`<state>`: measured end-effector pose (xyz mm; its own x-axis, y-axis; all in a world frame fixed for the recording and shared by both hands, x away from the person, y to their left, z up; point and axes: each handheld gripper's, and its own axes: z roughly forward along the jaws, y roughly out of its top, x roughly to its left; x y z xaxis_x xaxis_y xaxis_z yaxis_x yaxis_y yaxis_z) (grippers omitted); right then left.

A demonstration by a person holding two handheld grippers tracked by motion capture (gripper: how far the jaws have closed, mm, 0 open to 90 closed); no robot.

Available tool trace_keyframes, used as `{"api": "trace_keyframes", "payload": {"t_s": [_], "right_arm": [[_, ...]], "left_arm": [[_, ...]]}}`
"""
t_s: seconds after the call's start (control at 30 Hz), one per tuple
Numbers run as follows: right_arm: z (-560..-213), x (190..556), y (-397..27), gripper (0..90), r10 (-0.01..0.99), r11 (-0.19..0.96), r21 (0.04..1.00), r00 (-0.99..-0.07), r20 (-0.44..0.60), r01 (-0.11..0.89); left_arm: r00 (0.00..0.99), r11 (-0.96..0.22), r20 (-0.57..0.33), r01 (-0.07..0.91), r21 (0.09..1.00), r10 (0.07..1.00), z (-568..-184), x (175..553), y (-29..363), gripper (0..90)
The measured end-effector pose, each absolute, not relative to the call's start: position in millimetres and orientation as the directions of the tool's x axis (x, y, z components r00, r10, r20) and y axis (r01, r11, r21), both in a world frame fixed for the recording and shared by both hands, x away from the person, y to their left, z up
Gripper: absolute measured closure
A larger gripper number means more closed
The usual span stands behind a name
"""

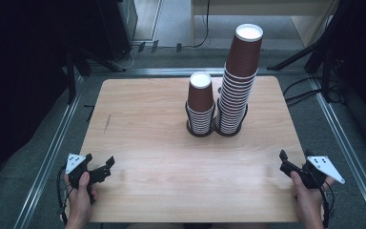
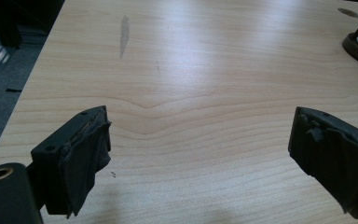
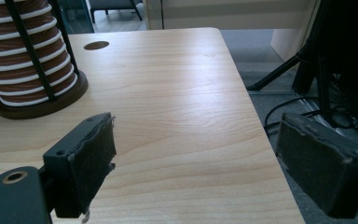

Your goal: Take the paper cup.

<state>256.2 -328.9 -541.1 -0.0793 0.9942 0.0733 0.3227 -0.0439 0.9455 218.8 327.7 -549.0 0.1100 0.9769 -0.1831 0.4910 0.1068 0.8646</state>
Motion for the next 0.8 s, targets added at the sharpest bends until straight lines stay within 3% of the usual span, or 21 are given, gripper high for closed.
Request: {"api": "trace_keyframes", "payload": {"t_s": [0.47,0.8], "right_arm": [[-535.5,253.7,-325.7,8.3,0.992,-0.016,0.955,-0.114,0.052,0.297],[-507.3,257.7,-301.4,8.3,0.985,-0.012,0.972,-0.163,0.052,0.236]], "left_arm": [[0.127,0.103,-0.186,0.484,0.869,0.974,-549.2,218.7,328.0,5.6],[0.129,0.112,-0.198,0.485,0.867,0.972,-549.3,219.2,328.9,5.7]]}}
